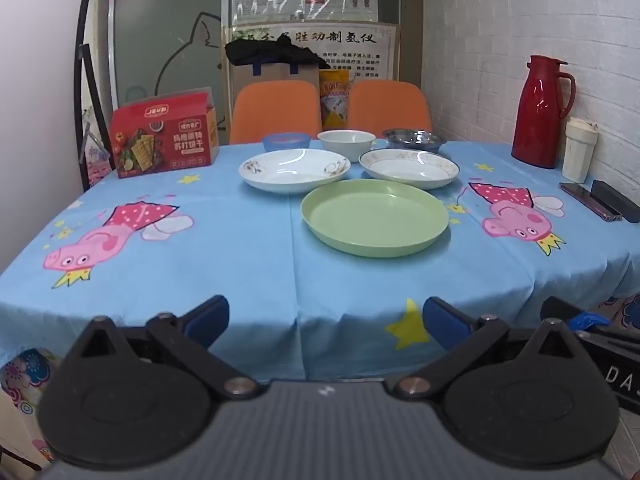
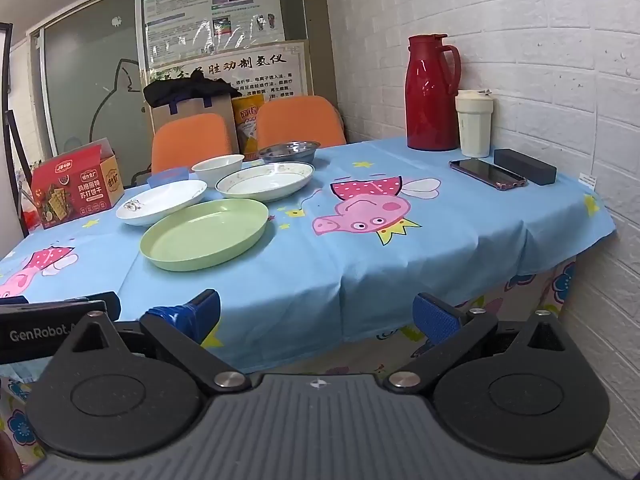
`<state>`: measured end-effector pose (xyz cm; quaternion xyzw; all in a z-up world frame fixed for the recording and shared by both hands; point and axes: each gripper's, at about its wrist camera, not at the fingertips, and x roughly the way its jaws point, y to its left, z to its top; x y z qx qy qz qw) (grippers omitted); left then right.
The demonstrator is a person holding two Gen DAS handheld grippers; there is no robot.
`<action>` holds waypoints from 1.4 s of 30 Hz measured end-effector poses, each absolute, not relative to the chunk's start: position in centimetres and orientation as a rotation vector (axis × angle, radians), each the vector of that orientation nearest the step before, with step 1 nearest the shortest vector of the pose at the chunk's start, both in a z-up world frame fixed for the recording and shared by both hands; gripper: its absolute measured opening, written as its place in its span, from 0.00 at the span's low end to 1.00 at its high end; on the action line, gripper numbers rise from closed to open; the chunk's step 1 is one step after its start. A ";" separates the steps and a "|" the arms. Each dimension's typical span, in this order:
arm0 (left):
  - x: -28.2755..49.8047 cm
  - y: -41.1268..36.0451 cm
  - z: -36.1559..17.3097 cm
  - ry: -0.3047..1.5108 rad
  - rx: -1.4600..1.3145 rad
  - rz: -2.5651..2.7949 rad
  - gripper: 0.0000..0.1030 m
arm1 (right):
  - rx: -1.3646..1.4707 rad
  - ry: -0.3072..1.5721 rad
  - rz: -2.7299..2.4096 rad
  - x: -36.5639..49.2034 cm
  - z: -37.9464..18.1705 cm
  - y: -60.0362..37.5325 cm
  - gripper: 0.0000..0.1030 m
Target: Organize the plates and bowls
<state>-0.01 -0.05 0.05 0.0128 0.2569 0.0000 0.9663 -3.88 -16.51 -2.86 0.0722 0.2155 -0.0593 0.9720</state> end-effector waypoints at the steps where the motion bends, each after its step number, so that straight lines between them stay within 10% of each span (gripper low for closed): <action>1: 0.0 -0.1 0.1 0.516 0.028 0.003 1.00 | 0.143 0.442 -0.119 -3.8 -2.9 -16.5 0.88; 42: 0.2 0.2 -0.2 0.539 0.008 -0.016 1.00 | 0.136 0.451 -0.119 -3.8 -3.2 -16.3 0.88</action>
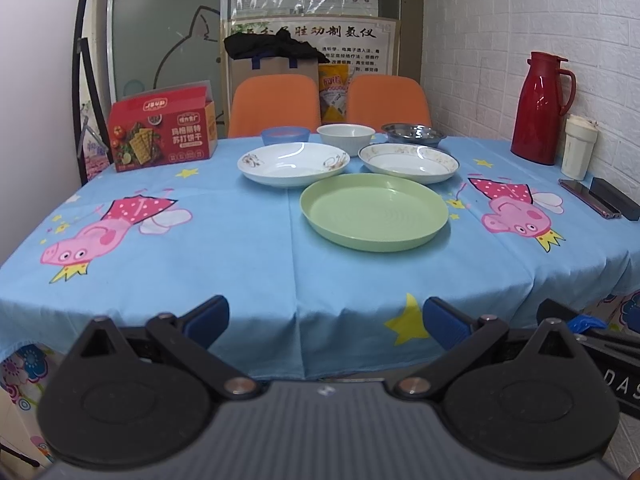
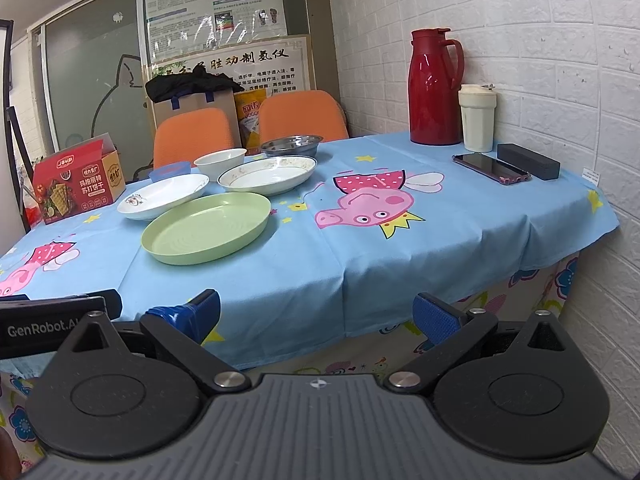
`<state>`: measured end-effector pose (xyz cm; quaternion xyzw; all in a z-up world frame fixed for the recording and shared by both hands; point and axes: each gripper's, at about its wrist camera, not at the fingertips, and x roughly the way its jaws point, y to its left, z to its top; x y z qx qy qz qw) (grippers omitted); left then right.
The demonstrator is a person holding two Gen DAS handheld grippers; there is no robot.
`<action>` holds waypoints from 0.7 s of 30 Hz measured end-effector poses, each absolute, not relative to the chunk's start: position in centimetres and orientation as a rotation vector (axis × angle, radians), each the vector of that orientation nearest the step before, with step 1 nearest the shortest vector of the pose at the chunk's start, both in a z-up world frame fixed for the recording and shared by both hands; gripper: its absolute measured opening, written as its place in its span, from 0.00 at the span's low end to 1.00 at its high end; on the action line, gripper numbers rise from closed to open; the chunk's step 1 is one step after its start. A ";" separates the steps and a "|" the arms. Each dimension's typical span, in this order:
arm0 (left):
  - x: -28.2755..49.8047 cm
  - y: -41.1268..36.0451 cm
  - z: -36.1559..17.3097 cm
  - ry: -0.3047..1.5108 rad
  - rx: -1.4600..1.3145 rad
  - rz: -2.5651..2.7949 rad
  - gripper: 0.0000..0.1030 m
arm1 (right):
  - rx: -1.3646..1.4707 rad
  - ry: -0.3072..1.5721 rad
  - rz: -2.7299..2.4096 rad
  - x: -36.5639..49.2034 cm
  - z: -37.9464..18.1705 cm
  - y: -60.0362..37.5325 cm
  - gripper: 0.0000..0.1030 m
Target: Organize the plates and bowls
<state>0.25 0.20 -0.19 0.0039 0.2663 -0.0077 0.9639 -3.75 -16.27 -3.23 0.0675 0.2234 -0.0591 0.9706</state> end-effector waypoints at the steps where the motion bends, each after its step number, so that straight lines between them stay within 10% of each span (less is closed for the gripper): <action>1: 0.2 0.2 -0.2 0.539 0.007 -0.016 1.00 | 0.136 0.452 -0.119 -3.8 -3.3 -16.2 0.88; 21: 0.5 0.3 -0.2 0.552 -0.001 -0.017 1.00 | 0.134 0.458 -0.115 -3.7 -3.4 -16.0 0.88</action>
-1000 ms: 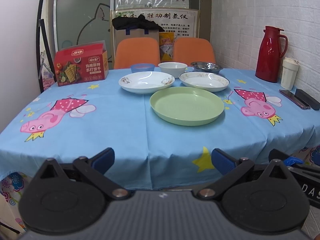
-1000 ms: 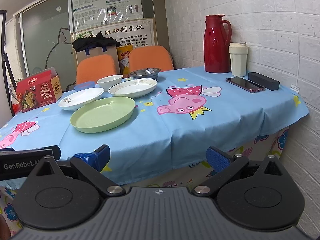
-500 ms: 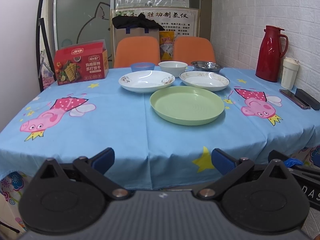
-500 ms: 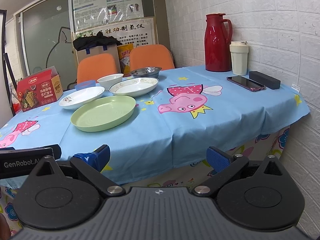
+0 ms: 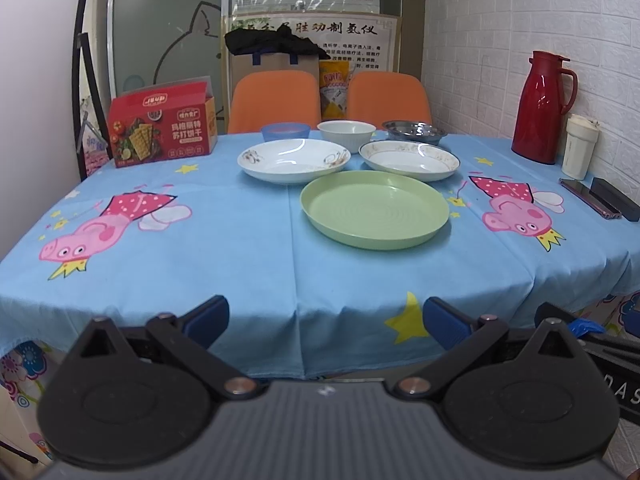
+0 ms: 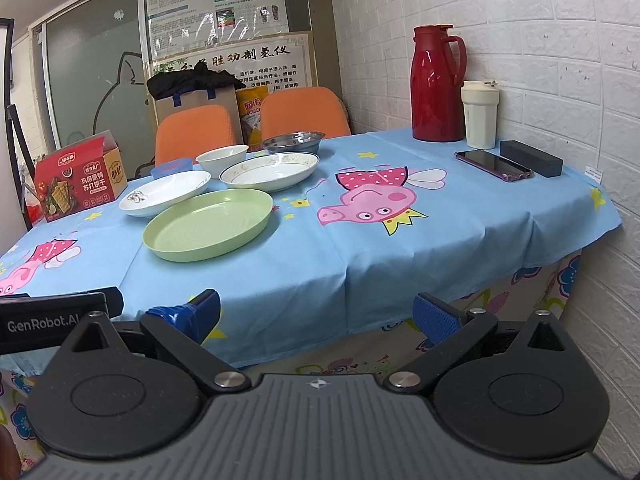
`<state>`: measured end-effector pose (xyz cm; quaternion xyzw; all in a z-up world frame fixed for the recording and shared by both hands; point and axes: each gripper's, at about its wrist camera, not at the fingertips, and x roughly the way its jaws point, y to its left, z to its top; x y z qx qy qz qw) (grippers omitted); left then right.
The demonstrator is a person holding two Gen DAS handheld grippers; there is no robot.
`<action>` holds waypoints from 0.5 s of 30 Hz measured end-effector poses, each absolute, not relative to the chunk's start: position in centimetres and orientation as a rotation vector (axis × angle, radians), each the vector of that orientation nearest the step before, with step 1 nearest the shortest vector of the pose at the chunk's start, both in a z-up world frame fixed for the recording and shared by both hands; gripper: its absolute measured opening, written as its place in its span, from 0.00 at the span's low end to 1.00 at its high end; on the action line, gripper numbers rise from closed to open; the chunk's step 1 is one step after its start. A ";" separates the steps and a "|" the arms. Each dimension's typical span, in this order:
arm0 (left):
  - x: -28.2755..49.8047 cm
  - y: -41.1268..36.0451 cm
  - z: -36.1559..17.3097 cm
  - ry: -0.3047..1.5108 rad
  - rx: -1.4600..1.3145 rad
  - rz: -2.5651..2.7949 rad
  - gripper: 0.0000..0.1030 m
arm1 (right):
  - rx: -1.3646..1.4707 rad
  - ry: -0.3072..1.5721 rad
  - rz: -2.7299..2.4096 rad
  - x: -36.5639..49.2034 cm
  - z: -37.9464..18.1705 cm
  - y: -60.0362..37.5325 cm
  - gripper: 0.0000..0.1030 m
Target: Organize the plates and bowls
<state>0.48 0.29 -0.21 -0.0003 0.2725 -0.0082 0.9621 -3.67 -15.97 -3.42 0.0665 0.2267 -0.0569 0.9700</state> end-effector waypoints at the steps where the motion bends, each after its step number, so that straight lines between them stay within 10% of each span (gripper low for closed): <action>1: 0.5 0.3 -0.2 0.552 -0.001 -0.016 1.00 | 0.134 0.459 -0.115 -3.7 -3.4 -16.0 0.88; 15: 0.5 0.5 -0.4 0.558 -0.004 -0.015 1.00 | 0.136 0.468 -0.111 -3.6 -3.7 -15.7 0.88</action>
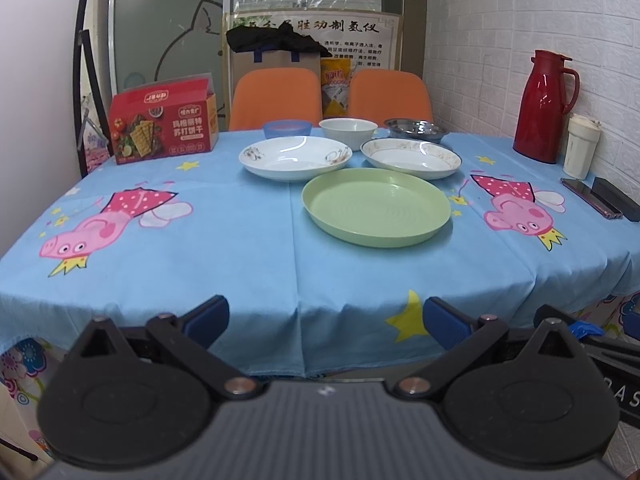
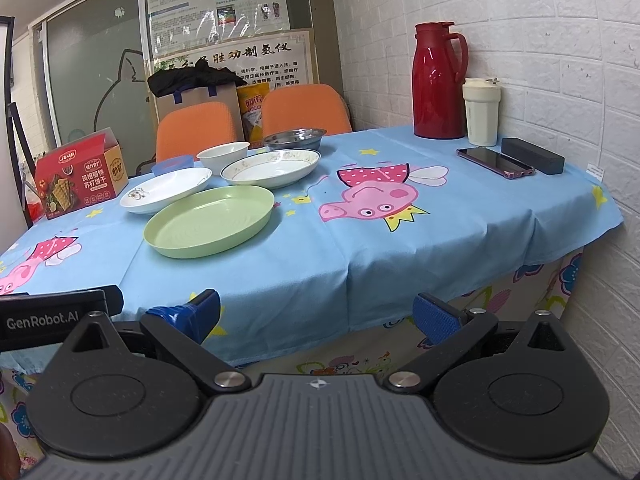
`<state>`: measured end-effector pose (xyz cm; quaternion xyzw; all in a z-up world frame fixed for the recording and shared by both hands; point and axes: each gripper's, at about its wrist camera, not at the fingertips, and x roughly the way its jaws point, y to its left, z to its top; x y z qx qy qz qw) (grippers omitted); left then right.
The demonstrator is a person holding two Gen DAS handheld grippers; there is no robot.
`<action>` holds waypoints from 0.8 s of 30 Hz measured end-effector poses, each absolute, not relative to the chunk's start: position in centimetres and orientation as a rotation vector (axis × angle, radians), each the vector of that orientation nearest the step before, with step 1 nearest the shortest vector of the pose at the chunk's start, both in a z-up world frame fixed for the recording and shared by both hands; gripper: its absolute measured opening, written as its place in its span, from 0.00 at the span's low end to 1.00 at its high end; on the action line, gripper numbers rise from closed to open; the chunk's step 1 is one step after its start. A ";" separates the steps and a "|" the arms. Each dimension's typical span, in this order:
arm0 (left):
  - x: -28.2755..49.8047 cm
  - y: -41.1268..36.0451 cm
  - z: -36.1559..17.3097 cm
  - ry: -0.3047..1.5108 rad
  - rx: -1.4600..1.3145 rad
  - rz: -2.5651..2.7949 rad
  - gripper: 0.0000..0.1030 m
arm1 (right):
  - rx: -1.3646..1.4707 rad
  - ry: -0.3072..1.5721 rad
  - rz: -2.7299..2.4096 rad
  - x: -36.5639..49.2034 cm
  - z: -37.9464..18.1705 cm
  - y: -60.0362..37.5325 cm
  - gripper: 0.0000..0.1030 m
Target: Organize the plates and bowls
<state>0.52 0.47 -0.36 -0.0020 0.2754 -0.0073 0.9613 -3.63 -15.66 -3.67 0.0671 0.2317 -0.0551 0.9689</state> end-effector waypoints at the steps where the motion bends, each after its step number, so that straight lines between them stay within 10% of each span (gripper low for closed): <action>1: 0.5 0.5 -0.4 0.559 -0.005 -0.015 1.00 | 0.136 0.469 -0.111 -3.6 -3.7 -15.7 0.88; 24: 3.3 2.7 0.3 0.572 -0.054 -0.057 1.00 | 0.127 0.464 -0.100 -3.1 -3.9 -15.7 0.88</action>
